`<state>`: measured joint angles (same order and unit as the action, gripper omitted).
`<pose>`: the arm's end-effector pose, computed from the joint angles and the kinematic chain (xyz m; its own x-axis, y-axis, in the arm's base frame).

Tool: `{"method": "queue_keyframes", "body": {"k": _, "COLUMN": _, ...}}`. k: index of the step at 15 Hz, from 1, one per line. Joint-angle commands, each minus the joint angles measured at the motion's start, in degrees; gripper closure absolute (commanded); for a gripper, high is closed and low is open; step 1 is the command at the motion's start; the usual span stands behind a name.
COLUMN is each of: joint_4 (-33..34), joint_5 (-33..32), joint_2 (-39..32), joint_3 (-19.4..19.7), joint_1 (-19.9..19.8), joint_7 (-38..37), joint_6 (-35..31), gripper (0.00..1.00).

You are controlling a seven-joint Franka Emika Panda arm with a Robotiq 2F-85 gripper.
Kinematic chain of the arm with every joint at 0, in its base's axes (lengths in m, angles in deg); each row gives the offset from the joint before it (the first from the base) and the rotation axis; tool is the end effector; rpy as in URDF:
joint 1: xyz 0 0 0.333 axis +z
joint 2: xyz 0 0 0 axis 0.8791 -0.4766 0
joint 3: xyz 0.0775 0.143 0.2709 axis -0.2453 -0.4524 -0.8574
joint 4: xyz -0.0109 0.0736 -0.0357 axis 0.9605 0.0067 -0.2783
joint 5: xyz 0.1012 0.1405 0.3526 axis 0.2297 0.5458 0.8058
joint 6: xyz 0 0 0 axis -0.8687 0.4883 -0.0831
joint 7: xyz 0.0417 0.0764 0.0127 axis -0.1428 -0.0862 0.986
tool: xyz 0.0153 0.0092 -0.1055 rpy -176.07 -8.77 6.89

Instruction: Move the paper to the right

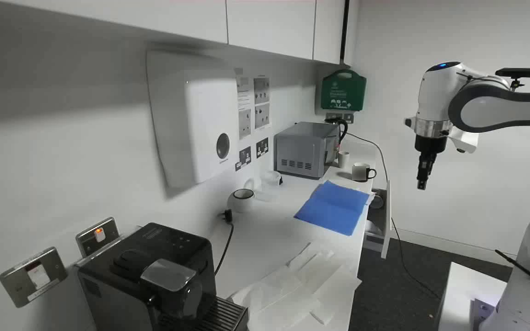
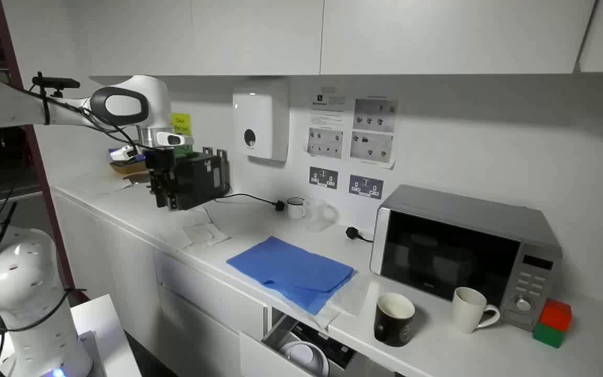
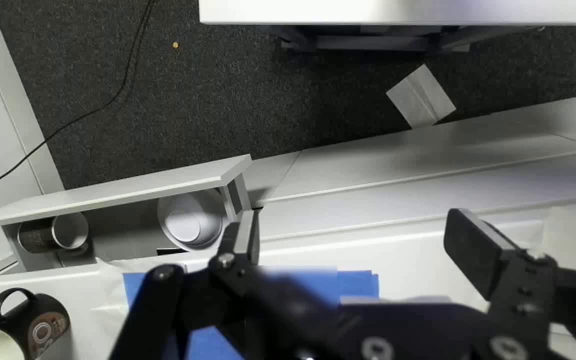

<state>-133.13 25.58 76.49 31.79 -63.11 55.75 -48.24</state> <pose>0.3067 -0.0209 0.5633 0.9993 0.0253 -0.0279 0.0302 -0.9808 0.1929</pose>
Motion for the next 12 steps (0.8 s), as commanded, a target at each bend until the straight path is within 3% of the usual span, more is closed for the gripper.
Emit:
{"method": "queue_keyframes", "body": {"k": 1, "joint_4": 0.17, "joint_5": -0.27, "joint_2": -0.08, "joint_3": 0.4, "joint_1": 0.63, "joint_7": -0.35, "joint_6": 0.22, "gripper": 0.0}}
{"method": "queue_keyframes", "body": {"k": 7, "joint_4": 0.17, "joint_5": -0.27, "joint_2": -0.08, "joint_3": 0.4, "joint_1": 0.63, "joint_7": -0.35, "joint_6": 0.22, "gripper": 0.0}}
{"method": "queue_keyframes", "body": {"k": 12, "joint_4": 3.58, "joint_5": -2.12, "joint_2": -4.8, "joint_3": -0.25, "joint_1": 3.28, "joint_7": 4.17, "joint_6": -6.51, "gripper": 0.0}}
